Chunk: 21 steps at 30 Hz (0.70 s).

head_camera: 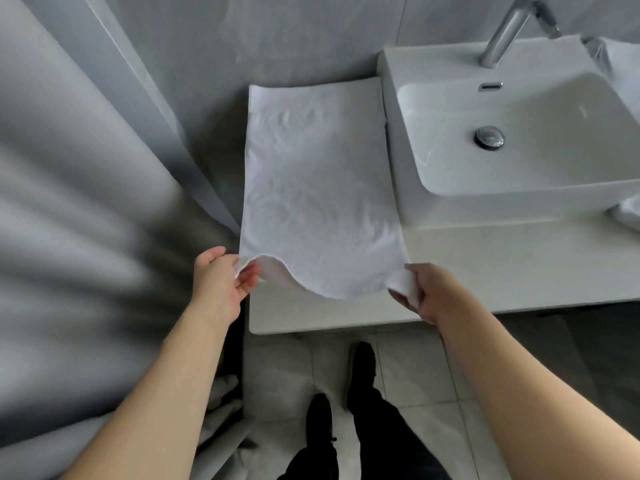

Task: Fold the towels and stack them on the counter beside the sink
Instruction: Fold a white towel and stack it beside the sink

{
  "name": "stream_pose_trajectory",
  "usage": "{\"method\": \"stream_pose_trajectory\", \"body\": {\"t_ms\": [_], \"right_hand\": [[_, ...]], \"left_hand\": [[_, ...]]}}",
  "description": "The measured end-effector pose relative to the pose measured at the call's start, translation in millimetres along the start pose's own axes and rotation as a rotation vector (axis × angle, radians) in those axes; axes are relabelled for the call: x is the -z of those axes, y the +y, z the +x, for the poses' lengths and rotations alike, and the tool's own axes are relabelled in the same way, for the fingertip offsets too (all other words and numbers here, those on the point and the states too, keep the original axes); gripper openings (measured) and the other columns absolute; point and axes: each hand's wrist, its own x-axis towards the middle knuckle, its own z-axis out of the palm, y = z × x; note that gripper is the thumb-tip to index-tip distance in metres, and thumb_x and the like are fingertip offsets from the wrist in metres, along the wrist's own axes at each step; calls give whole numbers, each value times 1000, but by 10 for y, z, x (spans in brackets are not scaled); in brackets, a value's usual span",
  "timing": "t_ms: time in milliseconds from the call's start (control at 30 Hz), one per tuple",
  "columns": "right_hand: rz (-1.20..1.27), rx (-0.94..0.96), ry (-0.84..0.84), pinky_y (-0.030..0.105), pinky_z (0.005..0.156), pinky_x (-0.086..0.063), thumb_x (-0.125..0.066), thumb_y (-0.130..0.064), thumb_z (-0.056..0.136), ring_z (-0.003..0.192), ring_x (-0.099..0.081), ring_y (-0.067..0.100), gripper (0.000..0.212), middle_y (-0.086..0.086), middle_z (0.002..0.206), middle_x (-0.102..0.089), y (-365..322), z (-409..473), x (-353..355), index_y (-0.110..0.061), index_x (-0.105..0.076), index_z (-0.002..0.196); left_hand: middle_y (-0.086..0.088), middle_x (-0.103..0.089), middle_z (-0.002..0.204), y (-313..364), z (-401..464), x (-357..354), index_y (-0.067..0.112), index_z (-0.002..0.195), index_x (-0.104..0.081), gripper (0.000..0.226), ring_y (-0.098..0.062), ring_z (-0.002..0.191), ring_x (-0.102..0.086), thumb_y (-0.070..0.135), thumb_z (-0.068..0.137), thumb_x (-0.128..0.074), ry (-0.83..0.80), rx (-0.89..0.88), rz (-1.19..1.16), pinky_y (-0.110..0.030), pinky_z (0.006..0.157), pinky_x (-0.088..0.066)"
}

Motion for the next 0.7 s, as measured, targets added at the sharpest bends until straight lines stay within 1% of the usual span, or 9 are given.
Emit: {"method": "stream_pose_trajectory", "body": {"t_ms": [67,100,167,267,333,433,500,567,700], "right_hand": [[192,7,-51,29,40,-53,-50,-6,97,72,-58,25,9,17,92,-58,-293,-43,-95,-1,-54,103],[284,23,-66,28,41,-54,-46,-4,98,68,-57,22,9,16,84,-56,-433,-49,-151,0,-54,98],[428,56,-84,31,53,-58,-35,-4,100,64,-58,19,19,12,76,-56,-707,-35,-281,-3,-54,97],[436,135,-59,34,77,-58,-24,-4,100,70,-65,21,29,11,84,-61,-1060,72,-493,-6,-52,106],[168,286,0,29,70,-58,-37,1,92,63,-63,24,24,12,79,-62,-1248,169,-660,-3,-60,88],[-557,580,34,28,56,-35,-50,-1,76,61,-41,22,16,11,71,-47,-1390,361,-912,-13,-60,73],[-815,629,-49,26,64,-35,-55,-6,78,72,-53,25,21,11,88,-57,-1413,512,-1068,-14,-67,93],[-987,598,-40,27,81,-42,-54,-11,84,108,-58,30,49,12,128,-56,-1409,704,-1171,-11,-55,133],[-1239,523,-37,26,89,-40,-48,-11,89,120,-51,34,59,19,142,-42,-1381,1107,-1385,-10,-34,147]], "left_hand": [[-8,-75,76,223,53,-111,11,113,-55,17,-20,69,-75,19,100,-47,-31,13,-67,-28,60,-57],[-8,-77,83,328,69,-155,10,107,-57,23,-24,78,-76,26,101,-42,-53,13,-88,-32,68,-57],[-10,-77,97,528,93,-273,12,103,-58,31,-28,90,-74,26,98,-31,-92,-23,-72,-39,83,-53],[-6,-76,105,785,164,-501,16,115,-51,30,-24,98,-71,12,96,-27,-116,-103,47,-39,84,-52],[-2,-75,107,927,270,-683,18,120,-49,20,-19,101,-69,12,102,-40,-91,-167,205,-34,81,-53],[3,-74,99,1005,495,-872,23,110,-58,13,-15,93,-69,23,98,-61,-4,-248,477,-29,74,-53],[3,-73,90,990,666,-931,22,104,-61,11,-15,85,-67,29,99,-55,13,-271,635,-29,69,-50],[-1,-70,82,940,804,-921,16,92,-64,22,-19,77,-61,33,99,-52,50,-275,739,-31,67,-47],[-6,-65,88,913,1186,-958,10,83,-66,41,-28,86,-59,45,96,-51,89,-289,960,-39,81,-49]]}}
